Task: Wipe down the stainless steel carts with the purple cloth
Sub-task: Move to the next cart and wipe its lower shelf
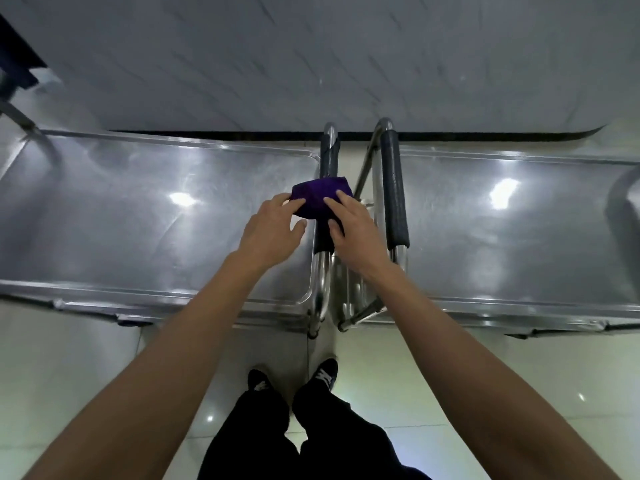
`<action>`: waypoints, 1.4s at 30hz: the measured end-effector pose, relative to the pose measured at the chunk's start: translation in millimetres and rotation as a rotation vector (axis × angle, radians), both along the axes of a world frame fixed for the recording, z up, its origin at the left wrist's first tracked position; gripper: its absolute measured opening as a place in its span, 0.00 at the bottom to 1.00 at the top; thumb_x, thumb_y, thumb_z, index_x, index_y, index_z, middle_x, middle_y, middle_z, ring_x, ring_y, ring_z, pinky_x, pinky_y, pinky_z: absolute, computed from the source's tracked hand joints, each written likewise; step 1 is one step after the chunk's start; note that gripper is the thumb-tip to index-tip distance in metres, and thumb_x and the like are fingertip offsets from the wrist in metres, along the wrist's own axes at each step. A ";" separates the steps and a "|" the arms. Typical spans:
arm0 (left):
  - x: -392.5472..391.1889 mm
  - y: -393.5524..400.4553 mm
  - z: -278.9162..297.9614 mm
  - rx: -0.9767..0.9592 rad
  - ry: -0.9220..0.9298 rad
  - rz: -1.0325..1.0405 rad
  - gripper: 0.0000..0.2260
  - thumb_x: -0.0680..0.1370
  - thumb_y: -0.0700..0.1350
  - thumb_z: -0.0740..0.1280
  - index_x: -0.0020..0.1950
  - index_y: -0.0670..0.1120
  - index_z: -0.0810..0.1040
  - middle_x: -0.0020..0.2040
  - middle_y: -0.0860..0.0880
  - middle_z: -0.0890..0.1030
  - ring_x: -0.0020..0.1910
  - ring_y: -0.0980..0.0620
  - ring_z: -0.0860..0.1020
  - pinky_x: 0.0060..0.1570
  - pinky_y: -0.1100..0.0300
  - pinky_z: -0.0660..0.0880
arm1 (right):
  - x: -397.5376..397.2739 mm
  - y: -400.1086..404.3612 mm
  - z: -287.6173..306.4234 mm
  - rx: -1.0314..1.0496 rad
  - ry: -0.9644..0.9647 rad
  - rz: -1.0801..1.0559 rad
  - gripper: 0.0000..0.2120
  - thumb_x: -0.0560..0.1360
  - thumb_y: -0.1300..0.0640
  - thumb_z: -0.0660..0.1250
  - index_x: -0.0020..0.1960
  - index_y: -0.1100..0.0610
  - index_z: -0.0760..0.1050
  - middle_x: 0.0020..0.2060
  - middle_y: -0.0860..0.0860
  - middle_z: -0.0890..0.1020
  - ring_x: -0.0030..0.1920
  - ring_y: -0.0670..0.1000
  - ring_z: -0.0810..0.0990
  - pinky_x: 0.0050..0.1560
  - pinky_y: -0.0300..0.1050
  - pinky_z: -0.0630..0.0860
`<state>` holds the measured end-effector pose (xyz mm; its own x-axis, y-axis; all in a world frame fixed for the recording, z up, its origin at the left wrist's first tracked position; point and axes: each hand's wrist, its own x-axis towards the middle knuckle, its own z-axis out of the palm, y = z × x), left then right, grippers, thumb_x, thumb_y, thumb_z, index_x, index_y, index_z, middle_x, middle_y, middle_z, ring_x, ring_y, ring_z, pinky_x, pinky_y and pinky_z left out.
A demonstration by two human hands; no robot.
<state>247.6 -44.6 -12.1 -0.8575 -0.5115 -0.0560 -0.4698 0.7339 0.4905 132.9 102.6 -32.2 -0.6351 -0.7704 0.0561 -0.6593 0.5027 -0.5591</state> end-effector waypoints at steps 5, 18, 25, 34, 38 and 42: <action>18.5 22.8 9.0 -0.051 -0.025 0.037 0.22 0.83 0.51 0.62 0.77 0.51 0.68 0.76 0.50 0.68 0.73 0.47 0.67 0.68 0.45 0.70 | 9.1 13.0 4.6 0.023 0.007 0.042 0.23 0.83 0.56 0.59 0.78 0.52 0.64 0.77 0.53 0.64 0.77 0.54 0.61 0.76 0.50 0.59; 77.1 60.8 10.1 -0.094 -0.093 0.108 0.21 0.83 0.52 0.61 0.76 0.52 0.69 0.75 0.49 0.71 0.73 0.46 0.68 0.69 0.46 0.68 | 15.6 4.1 14.5 0.330 0.144 0.163 0.24 0.84 0.55 0.55 0.78 0.51 0.57 0.80 0.51 0.53 0.80 0.57 0.51 0.74 0.65 0.60; 24.3 52.5 19.1 -0.113 -0.119 0.124 0.26 0.83 0.43 0.61 0.81 0.51 0.59 0.80 0.50 0.61 0.77 0.47 0.60 0.72 0.43 0.67 | 5.9 16.6 4.8 0.301 0.129 0.240 0.30 0.83 0.58 0.59 0.81 0.49 0.50 0.81 0.47 0.47 0.81 0.54 0.45 0.76 0.64 0.54; -13.1 55.0 11.7 -0.073 -0.231 0.090 0.30 0.80 0.38 0.61 0.81 0.52 0.58 0.80 0.48 0.61 0.77 0.44 0.60 0.71 0.41 0.67 | -13.7 27.0 -3.4 0.133 -0.003 0.220 0.27 0.84 0.58 0.56 0.80 0.48 0.55 0.81 0.47 0.53 0.81 0.52 0.49 0.76 0.61 0.60; -16.0 50.8 5.5 -0.002 -0.160 0.117 0.30 0.79 0.37 0.61 0.81 0.51 0.61 0.78 0.48 0.66 0.76 0.45 0.64 0.70 0.42 0.68 | -16.0 20.1 -4.7 0.138 -0.024 0.202 0.28 0.84 0.57 0.55 0.81 0.50 0.51 0.81 0.48 0.53 0.80 0.52 0.49 0.75 0.60 0.61; -16.6 46.2 1.0 0.172 -0.070 0.117 0.29 0.79 0.37 0.63 0.79 0.49 0.63 0.74 0.49 0.72 0.71 0.47 0.71 0.69 0.45 0.71 | -13.3 17.3 -4.4 0.114 -0.068 0.174 0.27 0.84 0.56 0.56 0.81 0.51 0.53 0.81 0.48 0.54 0.80 0.51 0.49 0.77 0.58 0.59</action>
